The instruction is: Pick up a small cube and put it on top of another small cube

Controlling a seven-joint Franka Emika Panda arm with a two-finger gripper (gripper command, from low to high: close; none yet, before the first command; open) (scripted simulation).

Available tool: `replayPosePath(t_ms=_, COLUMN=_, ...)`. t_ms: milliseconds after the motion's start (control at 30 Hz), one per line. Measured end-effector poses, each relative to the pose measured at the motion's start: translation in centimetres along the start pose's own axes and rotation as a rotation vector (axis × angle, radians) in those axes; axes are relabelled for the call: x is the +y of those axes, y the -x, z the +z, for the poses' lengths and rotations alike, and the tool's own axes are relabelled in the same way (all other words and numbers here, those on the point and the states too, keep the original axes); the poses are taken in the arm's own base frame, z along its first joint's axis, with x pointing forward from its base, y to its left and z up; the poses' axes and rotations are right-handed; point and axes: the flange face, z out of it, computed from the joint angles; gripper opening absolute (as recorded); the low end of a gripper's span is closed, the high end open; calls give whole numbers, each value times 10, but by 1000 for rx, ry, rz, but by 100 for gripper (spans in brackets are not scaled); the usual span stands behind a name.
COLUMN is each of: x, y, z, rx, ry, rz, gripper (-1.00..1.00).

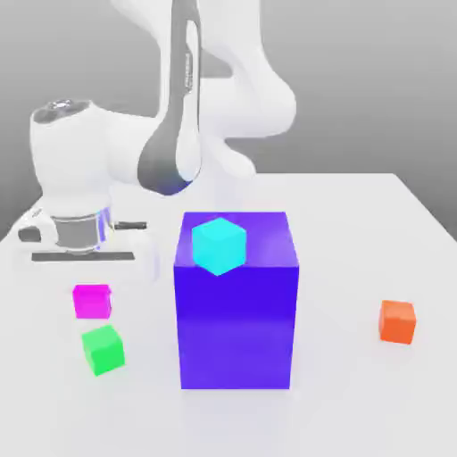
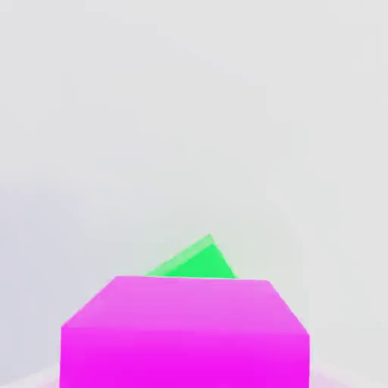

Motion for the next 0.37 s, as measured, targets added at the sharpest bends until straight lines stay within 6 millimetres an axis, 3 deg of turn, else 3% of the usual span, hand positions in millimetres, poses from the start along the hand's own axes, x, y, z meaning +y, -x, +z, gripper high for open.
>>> replayPosePath(t_ms=167, x=4, y=3, z=29, rx=-1, ry=8, rz=8, gripper=-100)
replayPosePath(t_ms=200, x=5, y=4, z=33, rx=-2, ry=9, rz=9, gripper=100)
replayPosePath(t_ms=367, x=5, y=4, z=33, rx=-2, ry=9, rz=9, gripper=100)
